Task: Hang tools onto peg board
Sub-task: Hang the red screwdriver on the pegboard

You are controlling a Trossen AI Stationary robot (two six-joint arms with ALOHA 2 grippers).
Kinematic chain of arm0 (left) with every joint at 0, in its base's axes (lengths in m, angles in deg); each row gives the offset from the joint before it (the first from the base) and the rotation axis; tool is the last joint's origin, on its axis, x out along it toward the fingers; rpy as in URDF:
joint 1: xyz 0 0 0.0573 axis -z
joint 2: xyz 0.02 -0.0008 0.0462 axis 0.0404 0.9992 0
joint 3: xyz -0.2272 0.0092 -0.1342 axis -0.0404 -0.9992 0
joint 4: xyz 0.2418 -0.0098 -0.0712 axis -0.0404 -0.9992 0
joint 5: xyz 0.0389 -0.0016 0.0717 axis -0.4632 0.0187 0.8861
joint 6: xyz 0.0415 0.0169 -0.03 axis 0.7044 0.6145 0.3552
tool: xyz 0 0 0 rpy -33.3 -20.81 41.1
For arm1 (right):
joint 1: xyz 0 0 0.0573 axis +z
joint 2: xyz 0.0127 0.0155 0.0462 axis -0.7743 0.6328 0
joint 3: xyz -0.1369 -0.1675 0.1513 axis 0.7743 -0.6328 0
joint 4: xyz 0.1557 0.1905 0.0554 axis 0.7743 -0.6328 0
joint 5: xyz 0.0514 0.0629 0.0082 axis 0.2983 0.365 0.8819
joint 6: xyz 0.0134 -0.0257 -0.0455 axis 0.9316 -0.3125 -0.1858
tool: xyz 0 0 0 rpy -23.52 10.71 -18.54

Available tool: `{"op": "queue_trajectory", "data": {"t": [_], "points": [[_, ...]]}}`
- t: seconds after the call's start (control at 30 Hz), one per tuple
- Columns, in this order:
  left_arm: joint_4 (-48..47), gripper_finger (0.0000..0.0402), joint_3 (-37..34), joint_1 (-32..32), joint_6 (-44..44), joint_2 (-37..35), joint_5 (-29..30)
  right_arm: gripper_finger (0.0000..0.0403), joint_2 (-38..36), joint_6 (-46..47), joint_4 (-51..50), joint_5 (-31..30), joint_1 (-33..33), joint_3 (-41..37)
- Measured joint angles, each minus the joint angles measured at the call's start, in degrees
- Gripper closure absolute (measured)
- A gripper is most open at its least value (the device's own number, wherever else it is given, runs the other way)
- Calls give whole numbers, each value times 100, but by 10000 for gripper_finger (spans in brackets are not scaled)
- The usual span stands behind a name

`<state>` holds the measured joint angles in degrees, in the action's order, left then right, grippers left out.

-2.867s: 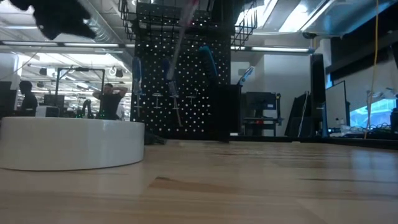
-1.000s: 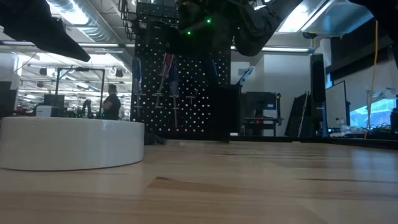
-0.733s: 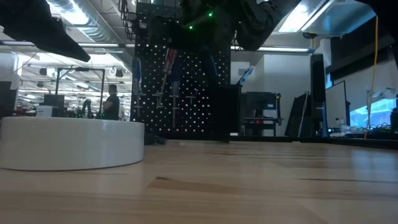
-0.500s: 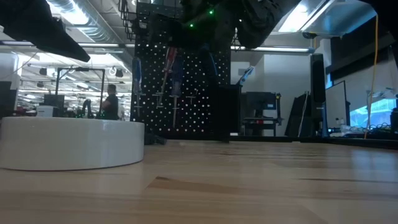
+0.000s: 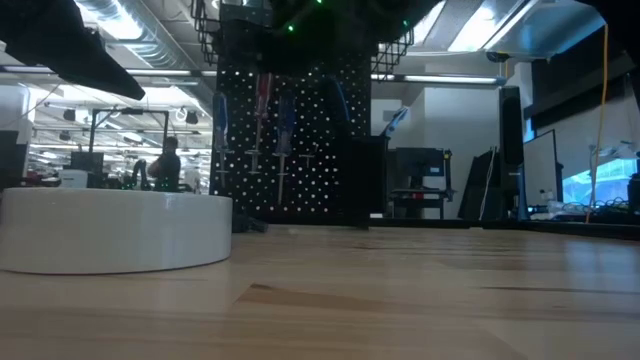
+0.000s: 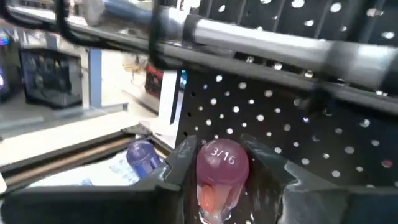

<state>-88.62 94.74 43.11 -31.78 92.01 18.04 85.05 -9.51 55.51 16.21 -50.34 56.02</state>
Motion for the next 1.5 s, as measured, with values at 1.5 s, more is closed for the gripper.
{"op": "queue_trajectory", "data": {"t": [1.5], "points": [[529, 207, -514, -1639, 769, 131, 907, 301, 2, 661, -1852, 390, -11, 646]]}}
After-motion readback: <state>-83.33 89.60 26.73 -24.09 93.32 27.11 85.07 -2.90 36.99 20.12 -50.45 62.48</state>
